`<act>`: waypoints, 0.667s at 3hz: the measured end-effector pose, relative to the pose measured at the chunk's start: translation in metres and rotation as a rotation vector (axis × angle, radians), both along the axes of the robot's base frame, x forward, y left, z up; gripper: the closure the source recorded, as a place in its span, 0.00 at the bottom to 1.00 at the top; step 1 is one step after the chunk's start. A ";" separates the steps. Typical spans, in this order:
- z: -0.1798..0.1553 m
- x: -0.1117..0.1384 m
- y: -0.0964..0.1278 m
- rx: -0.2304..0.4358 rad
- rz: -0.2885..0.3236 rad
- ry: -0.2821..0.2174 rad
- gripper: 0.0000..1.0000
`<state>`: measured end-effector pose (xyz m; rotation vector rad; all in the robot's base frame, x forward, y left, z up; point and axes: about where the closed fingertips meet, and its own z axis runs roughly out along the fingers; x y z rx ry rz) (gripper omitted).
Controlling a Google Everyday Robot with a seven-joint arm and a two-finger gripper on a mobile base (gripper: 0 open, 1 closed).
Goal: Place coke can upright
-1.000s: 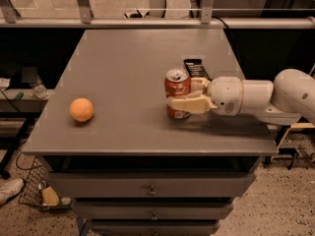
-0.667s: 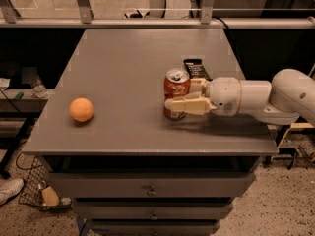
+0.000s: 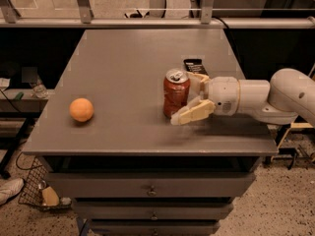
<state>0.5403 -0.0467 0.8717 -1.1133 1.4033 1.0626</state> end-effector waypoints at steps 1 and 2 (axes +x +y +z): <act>0.013 -0.004 -0.023 -0.064 -0.038 -0.015 0.00; 0.036 -0.013 -0.059 -0.146 -0.107 -0.051 0.00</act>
Offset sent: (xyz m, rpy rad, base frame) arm -0.0258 -0.1126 0.0668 -0.2491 -0.0985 -0.2081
